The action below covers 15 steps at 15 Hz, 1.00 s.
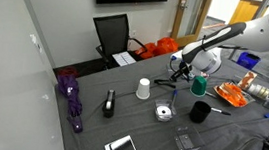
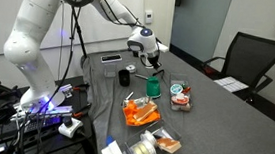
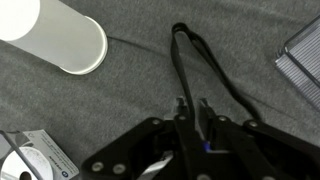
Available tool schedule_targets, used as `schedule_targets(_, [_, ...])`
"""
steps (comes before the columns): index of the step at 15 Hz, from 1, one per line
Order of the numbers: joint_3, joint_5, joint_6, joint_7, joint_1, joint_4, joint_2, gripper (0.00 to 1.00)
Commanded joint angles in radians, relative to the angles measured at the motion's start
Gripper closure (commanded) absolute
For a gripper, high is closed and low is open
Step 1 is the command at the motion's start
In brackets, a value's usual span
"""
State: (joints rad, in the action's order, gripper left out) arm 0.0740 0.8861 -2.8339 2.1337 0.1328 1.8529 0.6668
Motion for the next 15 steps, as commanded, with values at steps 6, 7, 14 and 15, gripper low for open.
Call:
schedule_targets(6, [-0.101,-0.065,-0.049,-0.122,-0.031,0.099,-0.111,0.15])
schedule_targets(7, [-0.108,-0.072,-0.045,-0.155,-0.026,0.128,-0.139,0.09])
schedule_targets(14, [-0.125,-0.162,0.042,-0.285,0.007,0.241,-0.231,0.0])
schedule_targets(15, [-0.132,-0.179,0.055,-0.307,0.002,0.244,-0.228,0.0])
